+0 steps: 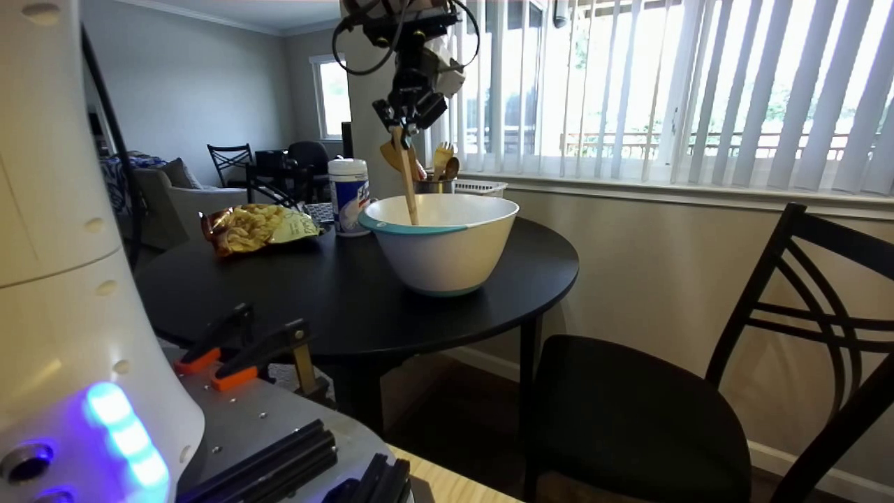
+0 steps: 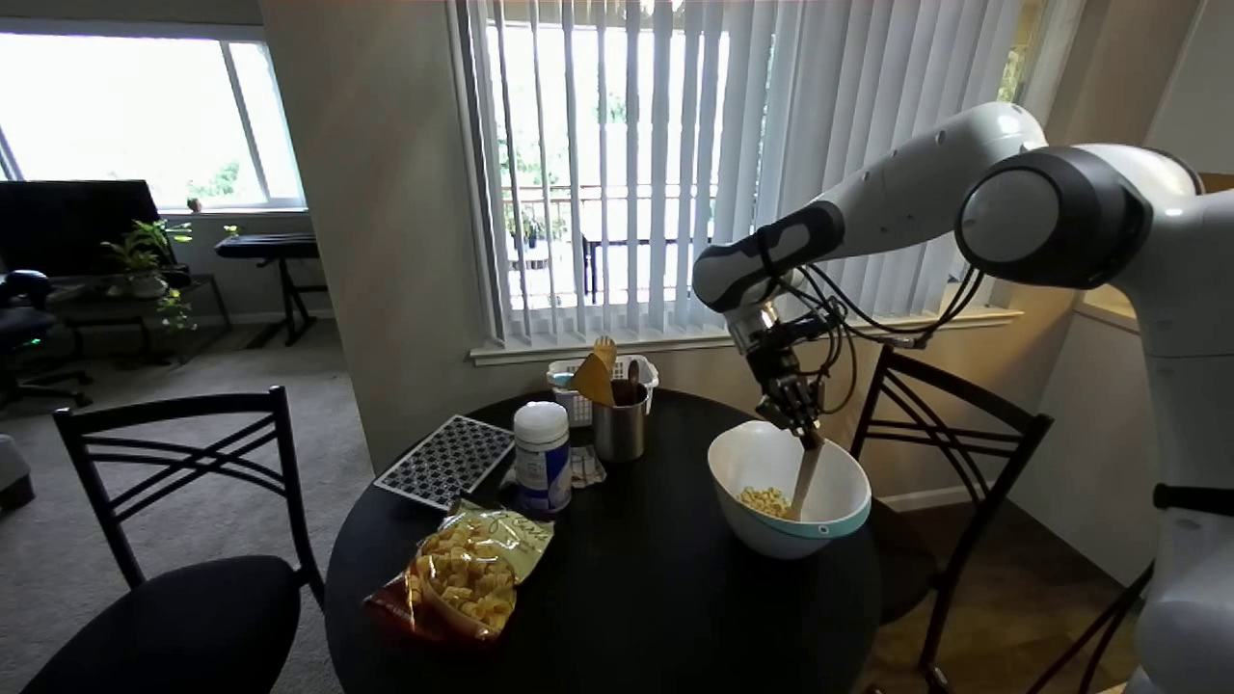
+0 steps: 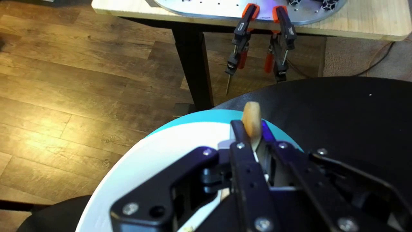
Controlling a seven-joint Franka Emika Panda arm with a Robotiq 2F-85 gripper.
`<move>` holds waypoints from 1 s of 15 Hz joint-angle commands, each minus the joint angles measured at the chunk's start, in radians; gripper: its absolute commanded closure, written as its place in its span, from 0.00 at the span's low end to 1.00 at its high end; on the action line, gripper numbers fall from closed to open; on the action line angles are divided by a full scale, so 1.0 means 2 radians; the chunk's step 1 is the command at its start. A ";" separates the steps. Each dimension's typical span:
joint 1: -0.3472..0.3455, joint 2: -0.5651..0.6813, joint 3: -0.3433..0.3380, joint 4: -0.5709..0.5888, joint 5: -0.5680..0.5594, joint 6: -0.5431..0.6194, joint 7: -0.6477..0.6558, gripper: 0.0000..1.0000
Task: Use the wooden spoon to stir in the bowl
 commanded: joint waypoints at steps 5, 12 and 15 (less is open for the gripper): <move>0.013 0.076 0.007 0.092 0.017 -0.050 -0.014 0.97; 0.022 0.146 0.004 0.199 0.015 -0.091 0.007 0.97; 0.030 0.182 0.004 0.257 0.017 -0.112 0.021 0.97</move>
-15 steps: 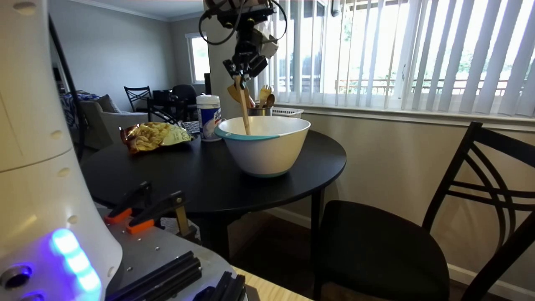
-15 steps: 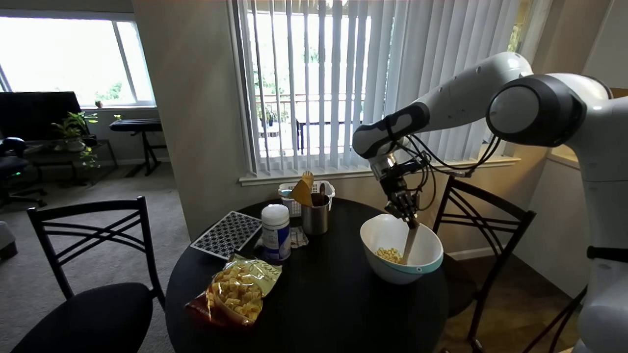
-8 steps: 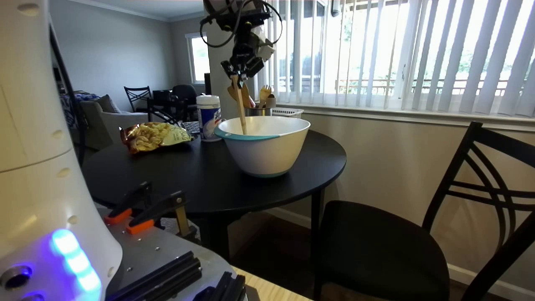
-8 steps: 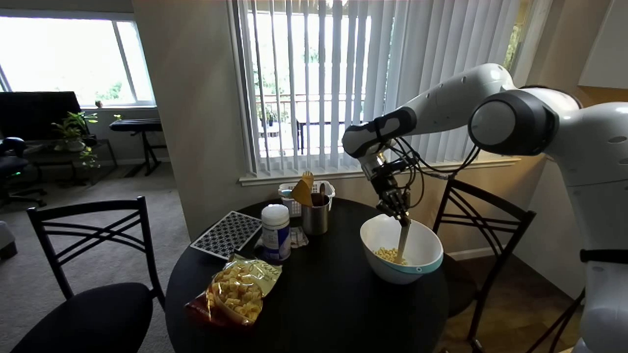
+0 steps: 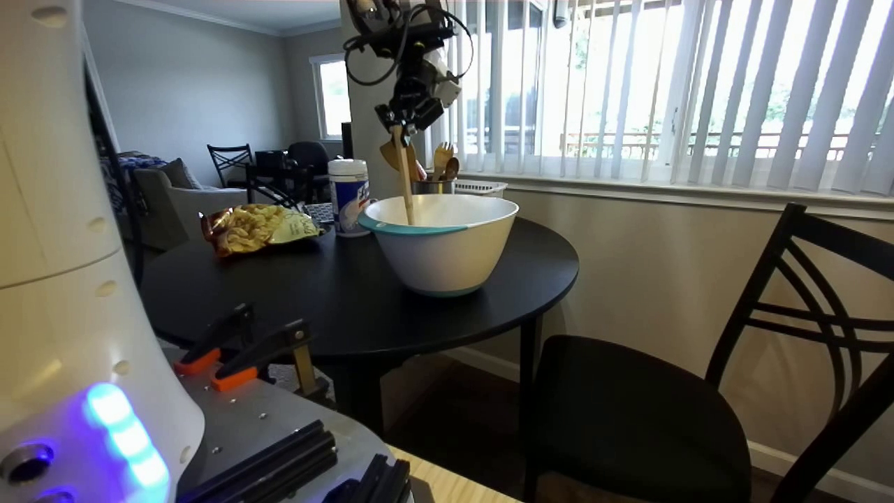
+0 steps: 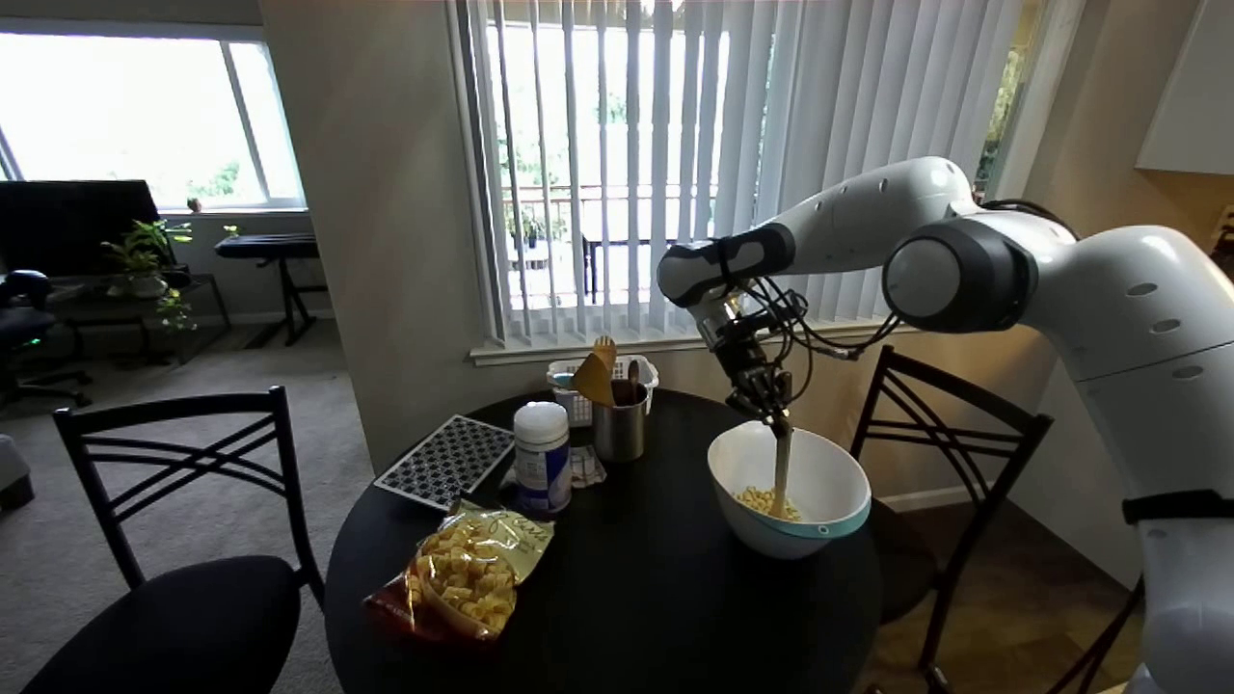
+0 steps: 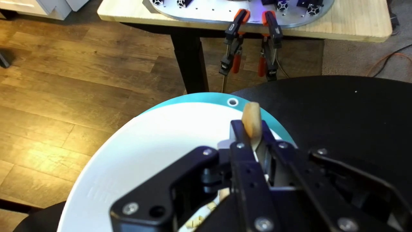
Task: Use the wooden spoon to stir in the bowl
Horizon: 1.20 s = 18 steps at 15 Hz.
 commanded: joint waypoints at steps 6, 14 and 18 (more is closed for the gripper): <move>0.019 0.111 -0.002 0.169 0.025 -0.026 0.044 0.97; 0.017 0.144 0.000 0.253 0.017 -0.010 0.056 0.97; 0.020 0.145 -0.008 0.273 0.005 0.015 0.058 0.97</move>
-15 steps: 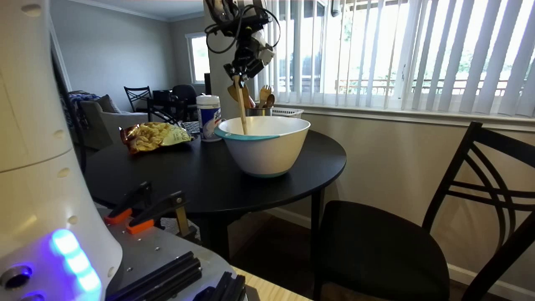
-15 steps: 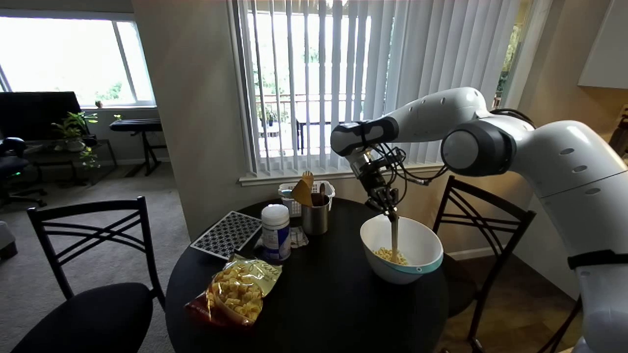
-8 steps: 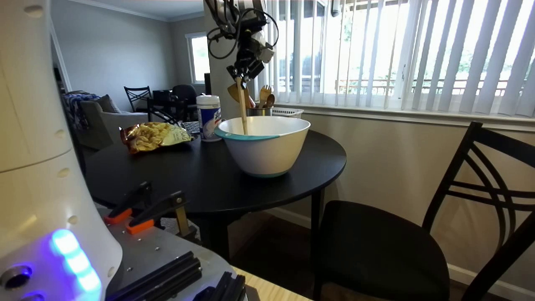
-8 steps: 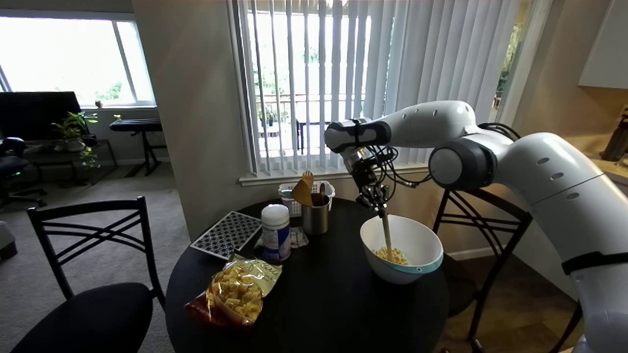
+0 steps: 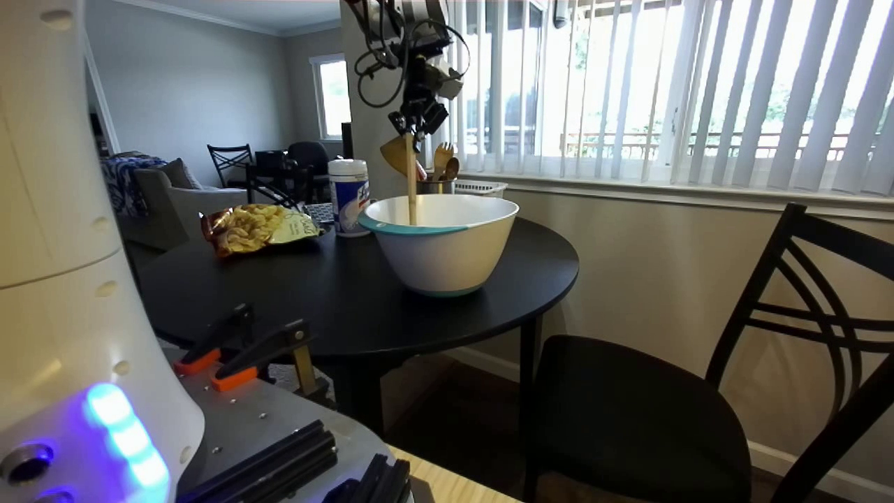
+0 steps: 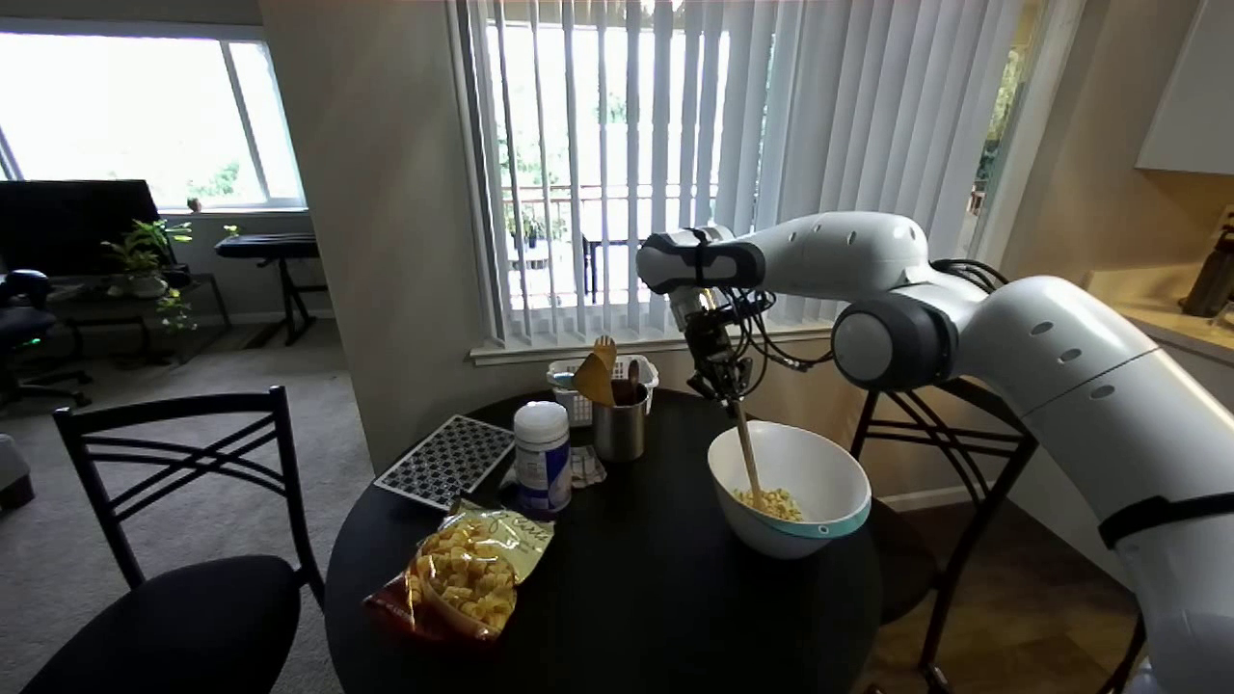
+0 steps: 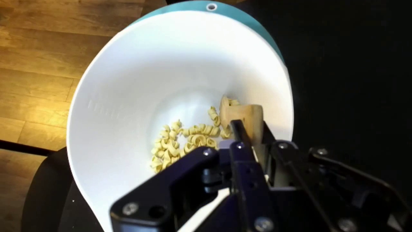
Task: Use the wooden spoon to stir in the bowl
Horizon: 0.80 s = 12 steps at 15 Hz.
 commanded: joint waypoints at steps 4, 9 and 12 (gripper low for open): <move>0.002 -0.001 -0.013 0.031 -0.011 0.045 0.012 0.97; -0.009 -0.015 -0.039 0.037 -0.020 0.042 0.015 0.97; -0.019 -0.019 -0.055 0.032 -0.016 0.042 0.020 0.97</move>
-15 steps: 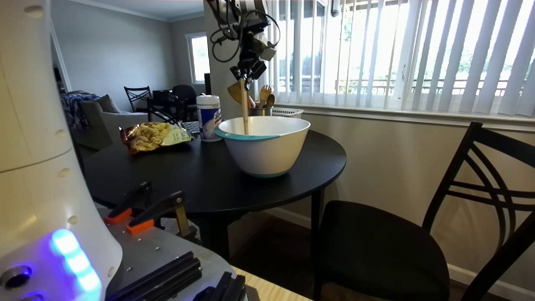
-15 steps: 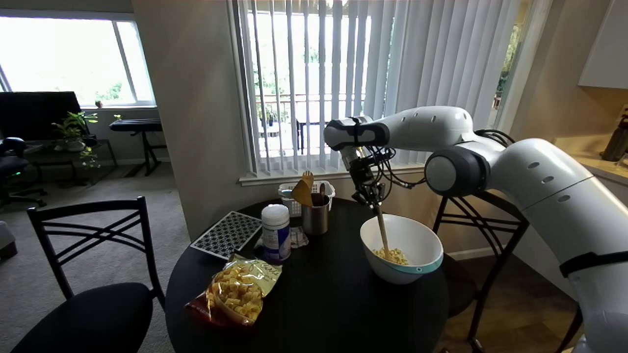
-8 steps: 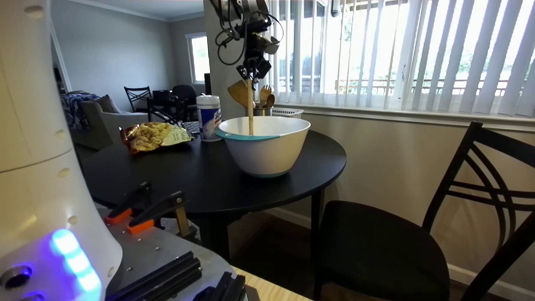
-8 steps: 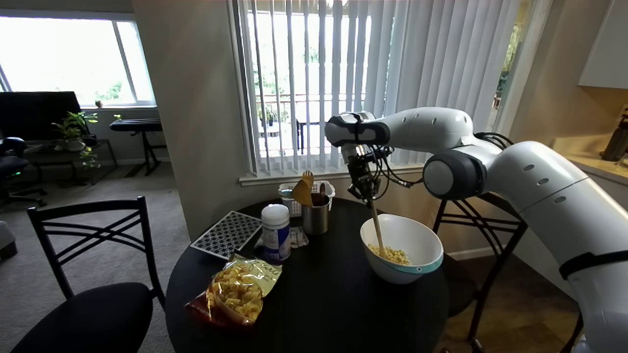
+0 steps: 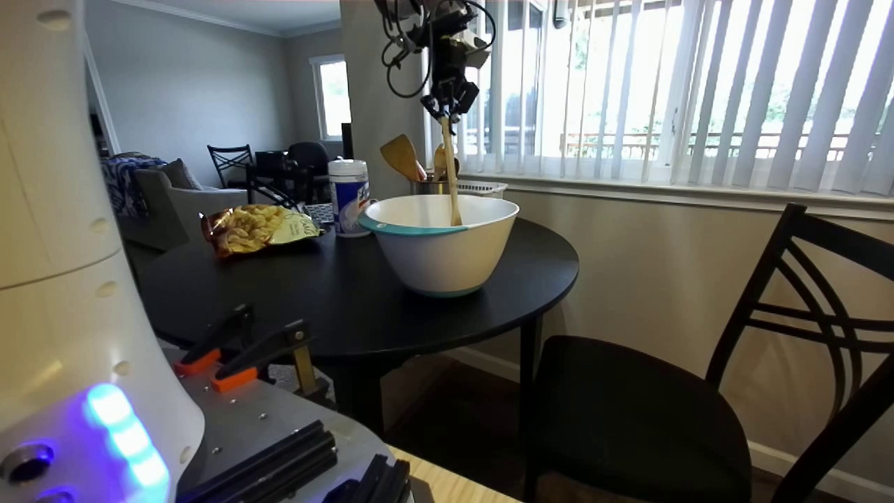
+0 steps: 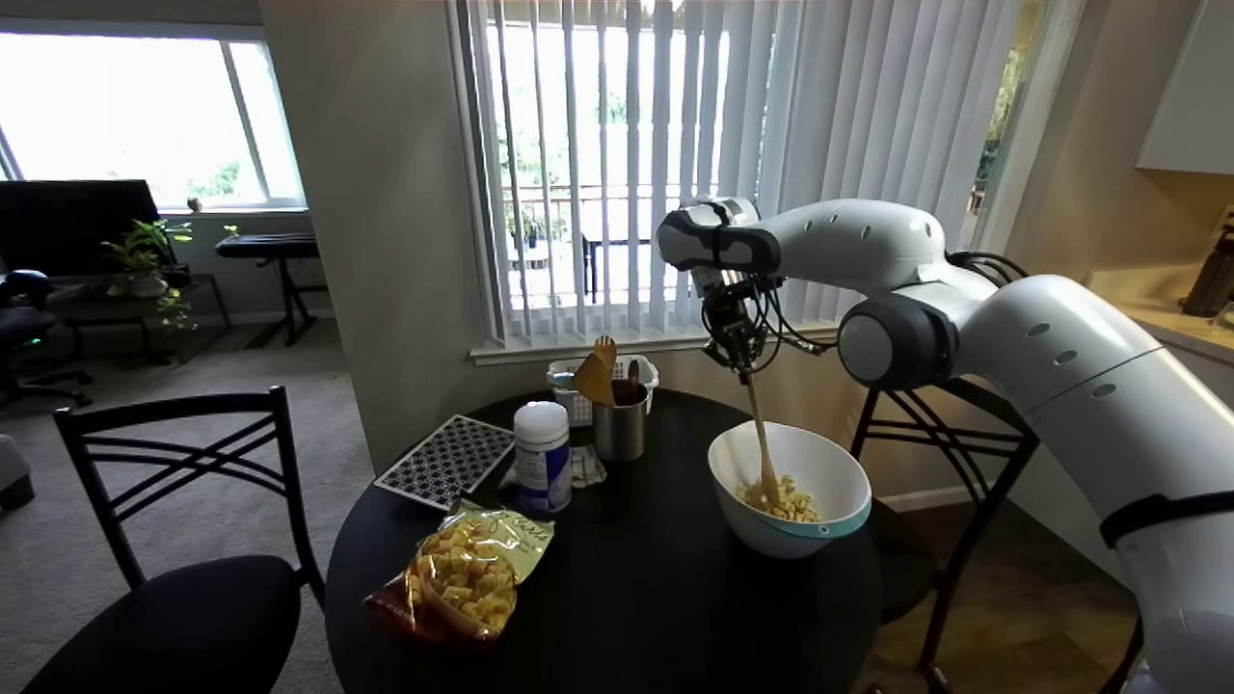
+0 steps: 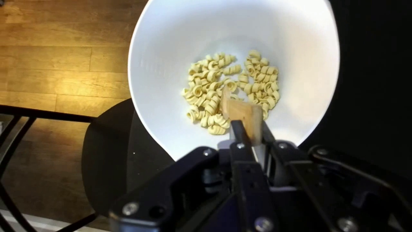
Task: Use the wooden spoon to stir in the bowl
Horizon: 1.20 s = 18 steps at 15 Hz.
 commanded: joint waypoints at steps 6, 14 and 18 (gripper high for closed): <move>-0.025 -0.027 -0.015 -0.049 0.010 0.006 0.024 0.97; -0.031 -0.062 -0.012 -0.107 0.019 -0.032 0.011 0.97; -0.030 -0.084 -0.008 -0.142 0.023 -0.079 0.000 0.97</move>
